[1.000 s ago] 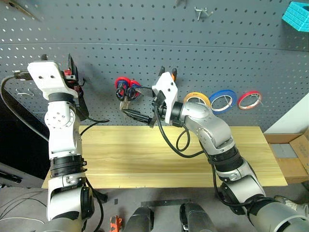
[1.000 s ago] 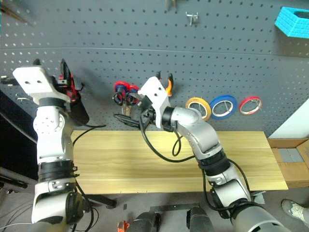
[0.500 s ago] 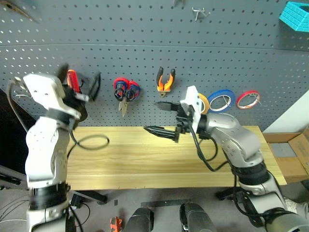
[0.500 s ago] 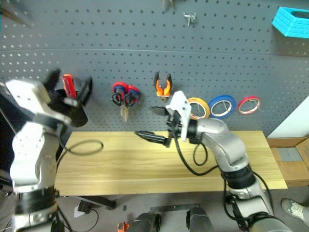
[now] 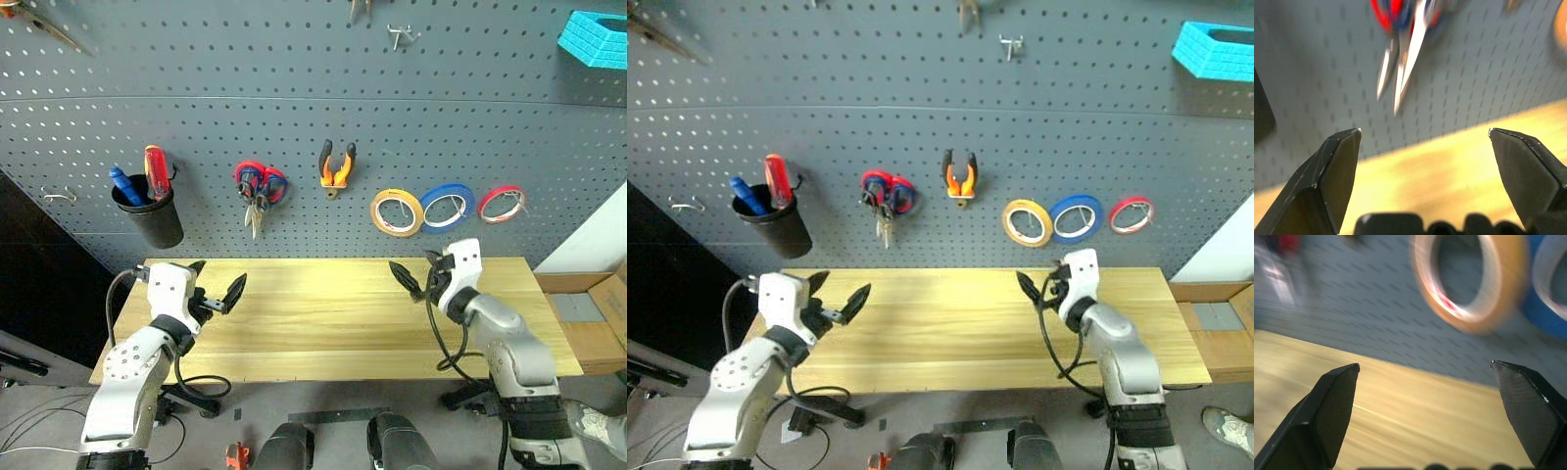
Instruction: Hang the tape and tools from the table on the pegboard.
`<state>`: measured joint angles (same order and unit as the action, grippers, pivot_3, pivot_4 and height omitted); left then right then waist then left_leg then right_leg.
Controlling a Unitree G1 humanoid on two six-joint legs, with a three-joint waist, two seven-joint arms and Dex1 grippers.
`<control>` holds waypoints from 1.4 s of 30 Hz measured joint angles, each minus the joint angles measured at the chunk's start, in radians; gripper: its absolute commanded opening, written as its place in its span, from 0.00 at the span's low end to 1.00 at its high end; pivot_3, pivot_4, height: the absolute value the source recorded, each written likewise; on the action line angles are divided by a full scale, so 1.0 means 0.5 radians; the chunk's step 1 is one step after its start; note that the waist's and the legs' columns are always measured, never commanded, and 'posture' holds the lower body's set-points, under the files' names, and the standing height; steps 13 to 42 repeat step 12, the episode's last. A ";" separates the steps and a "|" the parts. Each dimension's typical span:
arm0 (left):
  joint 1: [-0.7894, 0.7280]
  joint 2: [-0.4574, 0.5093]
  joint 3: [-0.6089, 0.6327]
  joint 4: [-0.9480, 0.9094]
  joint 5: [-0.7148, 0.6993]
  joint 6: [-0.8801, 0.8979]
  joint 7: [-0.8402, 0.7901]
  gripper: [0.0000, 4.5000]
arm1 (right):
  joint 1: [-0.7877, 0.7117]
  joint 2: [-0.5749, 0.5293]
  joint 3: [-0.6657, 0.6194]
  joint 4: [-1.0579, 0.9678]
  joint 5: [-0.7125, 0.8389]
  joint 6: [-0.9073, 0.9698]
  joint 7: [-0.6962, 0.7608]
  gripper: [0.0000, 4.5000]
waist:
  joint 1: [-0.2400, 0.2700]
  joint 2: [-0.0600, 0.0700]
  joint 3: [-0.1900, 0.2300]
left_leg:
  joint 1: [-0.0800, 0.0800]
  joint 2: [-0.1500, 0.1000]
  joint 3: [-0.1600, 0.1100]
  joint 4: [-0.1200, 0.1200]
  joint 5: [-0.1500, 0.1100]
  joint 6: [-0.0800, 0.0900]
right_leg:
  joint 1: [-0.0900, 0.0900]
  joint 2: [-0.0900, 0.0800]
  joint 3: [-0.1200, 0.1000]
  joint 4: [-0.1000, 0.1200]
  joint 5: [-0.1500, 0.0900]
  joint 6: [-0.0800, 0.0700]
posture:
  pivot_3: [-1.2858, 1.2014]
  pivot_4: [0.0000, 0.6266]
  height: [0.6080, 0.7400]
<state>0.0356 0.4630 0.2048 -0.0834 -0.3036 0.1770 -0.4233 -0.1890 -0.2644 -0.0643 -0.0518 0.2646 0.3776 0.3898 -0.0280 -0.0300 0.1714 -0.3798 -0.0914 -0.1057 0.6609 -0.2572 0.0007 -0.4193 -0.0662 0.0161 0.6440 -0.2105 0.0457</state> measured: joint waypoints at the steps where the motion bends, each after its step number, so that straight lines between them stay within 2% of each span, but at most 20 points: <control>1: 0.002 -0.003 0.012 0.050 0.005 -0.021 0.000 0.99 | 0.023 -0.004 -0.021 0.031 -0.016 -0.059 -0.004 1.00 | -0.004 0.000 0.000 | 0.001 0.000 0.001 0.000 0.000 0.000 | 0.000 0.000 0.001 0.000 0.000 0.000 | 0.50 0.21 1.00; 8: 0.144 0.003 0.196 0.245 0.001 -0.087 -0.010 0.99 | 0.149 -0.097 -0.224 0.244 0.011 -0.179 0.060 1.00 | -0.007 0.001 0.000 | 0.000 0.001 0.001 -0.001 -0.001 0.001 | -0.001 -0.001 0.001 -0.001 -0.002 0.002 | 0.50 0.22 1.00; 12: 0.228 -0.001 0.211 0.270 -0.008 -0.101 -0.046 0.99 | 0.176 -0.134 -0.228 0.293 0.020 -0.209 0.107 1.00 | -0.004 0.001 0.000 | 0.000 0.002 0.001 0.000 -0.001 0.001 | 0.001 -0.003 0.001 -0.001 -0.007 0.011 | 0.50 0.22 1.00; 42: 0.228 -0.001 0.211 0.270 -0.008 -0.101 -0.046 0.99 | 0.176 -0.134 -0.228 0.293 0.020 -0.209 0.107 1.00 | -0.004 0.001 0.000 | 0.000 0.002 0.001 0.000 -0.001 0.001 | 0.001 -0.003 0.001 -0.001 -0.007 0.011 | 0.50 0.22 1.00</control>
